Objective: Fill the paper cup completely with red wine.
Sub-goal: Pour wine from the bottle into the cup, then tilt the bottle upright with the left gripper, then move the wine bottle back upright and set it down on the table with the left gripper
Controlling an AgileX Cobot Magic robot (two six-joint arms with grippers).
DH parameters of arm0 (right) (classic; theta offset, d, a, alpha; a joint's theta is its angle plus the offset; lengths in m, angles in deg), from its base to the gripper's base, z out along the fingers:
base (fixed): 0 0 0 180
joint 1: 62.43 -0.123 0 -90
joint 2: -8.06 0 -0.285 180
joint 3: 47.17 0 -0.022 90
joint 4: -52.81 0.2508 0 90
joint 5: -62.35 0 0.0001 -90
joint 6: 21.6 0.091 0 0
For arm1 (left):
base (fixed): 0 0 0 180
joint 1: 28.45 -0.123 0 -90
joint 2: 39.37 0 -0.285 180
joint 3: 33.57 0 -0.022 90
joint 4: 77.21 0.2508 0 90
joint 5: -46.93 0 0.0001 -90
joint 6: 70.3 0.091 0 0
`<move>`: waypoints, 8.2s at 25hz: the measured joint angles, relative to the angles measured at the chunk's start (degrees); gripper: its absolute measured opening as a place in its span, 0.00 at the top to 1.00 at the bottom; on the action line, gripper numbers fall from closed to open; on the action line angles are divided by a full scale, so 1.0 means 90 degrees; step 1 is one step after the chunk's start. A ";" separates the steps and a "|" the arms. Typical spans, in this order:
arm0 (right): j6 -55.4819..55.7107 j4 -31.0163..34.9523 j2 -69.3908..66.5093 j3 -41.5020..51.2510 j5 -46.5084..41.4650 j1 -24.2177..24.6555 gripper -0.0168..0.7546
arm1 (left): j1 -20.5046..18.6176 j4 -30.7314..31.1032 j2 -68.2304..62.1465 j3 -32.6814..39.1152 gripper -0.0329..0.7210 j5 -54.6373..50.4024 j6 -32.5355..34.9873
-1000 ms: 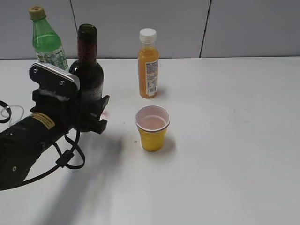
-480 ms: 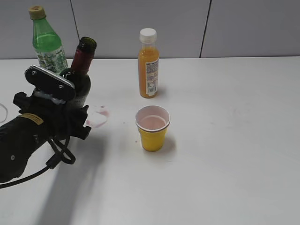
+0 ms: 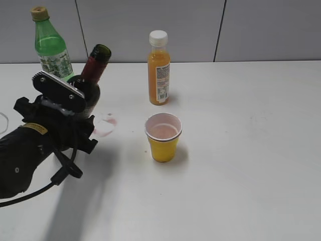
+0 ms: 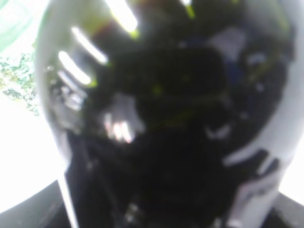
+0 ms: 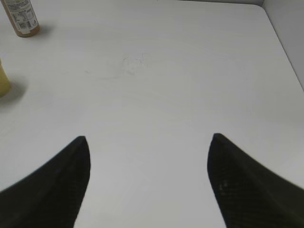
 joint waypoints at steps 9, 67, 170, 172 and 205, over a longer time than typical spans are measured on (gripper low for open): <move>0.0012 0.0000 0.0000 0.0000 0.0000 0.0000 0.22 | 0.0474 -0.0252 0.0000 0.0000 0.22 0.0192 0.0883; 0.0012 0.0005 0.0000 0.0000 0.0000 0.0000 0.22 | 0.0479 -0.0716 -0.0379 -0.0505 0.22 0.1003 0.5994; 0.0015 0.0005 0.0000 0.0000 -0.0004 0.0000 0.22 | 0.0479 -0.0903 -0.0809 -0.0993 0.22 0.1860 0.7334; 0.0015 0.0005 0.0000 0.0000 -0.0004 0.0000 0.22 | 0.0479 -0.0896 -0.0809 -0.0993 0.22 0.1860 0.7079; 0.0022 0.0005 0.0000 0.0000 -0.0004 0.0000 0.22 | -0.0388 0.2022 -0.0809 -0.0993 0.22 0.1345 -0.2324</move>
